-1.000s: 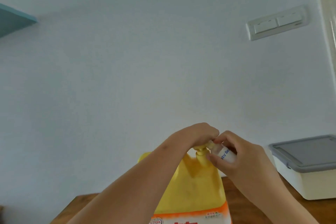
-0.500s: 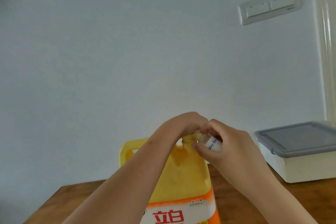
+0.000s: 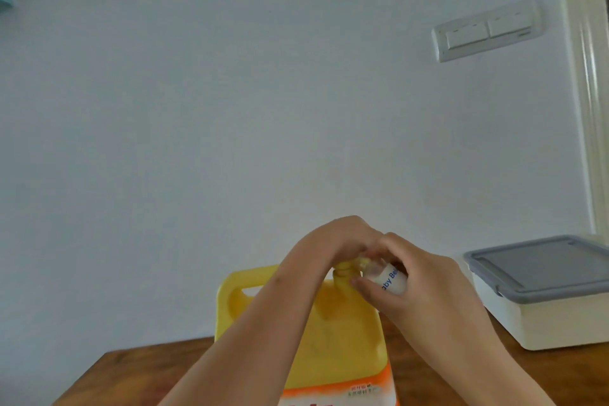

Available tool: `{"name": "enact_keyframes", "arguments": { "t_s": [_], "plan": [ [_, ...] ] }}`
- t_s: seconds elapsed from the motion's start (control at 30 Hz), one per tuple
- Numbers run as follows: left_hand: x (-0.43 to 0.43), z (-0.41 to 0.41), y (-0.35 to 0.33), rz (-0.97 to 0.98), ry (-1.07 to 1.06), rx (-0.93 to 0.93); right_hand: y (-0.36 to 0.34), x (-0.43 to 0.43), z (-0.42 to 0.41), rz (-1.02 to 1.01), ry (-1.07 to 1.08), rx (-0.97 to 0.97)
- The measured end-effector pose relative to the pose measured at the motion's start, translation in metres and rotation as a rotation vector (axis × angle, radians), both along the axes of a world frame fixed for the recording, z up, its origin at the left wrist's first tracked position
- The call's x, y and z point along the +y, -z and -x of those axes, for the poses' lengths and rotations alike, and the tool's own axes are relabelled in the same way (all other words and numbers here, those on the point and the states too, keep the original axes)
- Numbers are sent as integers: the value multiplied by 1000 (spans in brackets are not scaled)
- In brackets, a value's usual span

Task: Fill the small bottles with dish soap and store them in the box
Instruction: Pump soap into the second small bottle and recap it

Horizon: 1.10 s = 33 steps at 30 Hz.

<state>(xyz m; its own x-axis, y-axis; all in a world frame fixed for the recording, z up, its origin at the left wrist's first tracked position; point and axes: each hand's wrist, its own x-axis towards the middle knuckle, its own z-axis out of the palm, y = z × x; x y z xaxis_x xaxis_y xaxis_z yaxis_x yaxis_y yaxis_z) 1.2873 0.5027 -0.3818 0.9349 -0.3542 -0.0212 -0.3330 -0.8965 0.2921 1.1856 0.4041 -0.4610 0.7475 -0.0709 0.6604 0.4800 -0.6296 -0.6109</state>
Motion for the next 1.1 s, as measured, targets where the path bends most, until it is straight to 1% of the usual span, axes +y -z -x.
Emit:
{"name": "enact_keyframes", "arguments": {
  "t_s": [0.1,0.17,0.27,0.43,0.5,0.57,0.67,0.73,0.83,0.93,1.03,1.1],
  "plan": [
    [-2,1,5,18,-27,4,1,-1,-2,11,12,22],
    [-4,2,3,-12,-33,18,2,0,-2,-7,13,33],
    [-5,4,-8,-50,24,38,-2,3,-1,-57,-7,13],
    [-6,-1,-12,-55,55,-29,-2,3,-1,-139,-52,-23],
    [-1,-3,-8,-33,41,-38,0,2,-2,-117,-51,-26],
    [1,-4,-3,-13,23,-1,1,0,-2,-64,-38,-15],
    [-1,-1,3,-39,-6,36,0,-2,-1,27,-6,21],
    [-3,0,3,-34,-8,45,-1,-3,1,35,1,43],
    [-1,4,-3,-55,52,62,-3,-1,3,27,-6,62],
    [-5,3,-13,-102,128,25,-5,2,3,-31,-8,16],
    [-6,-3,-16,-98,111,-24,-5,3,2,-28,12,-17],
    [-4,-7,-8,-61,73,-7,-1,3,1,19,38,-39]
  ]
}}
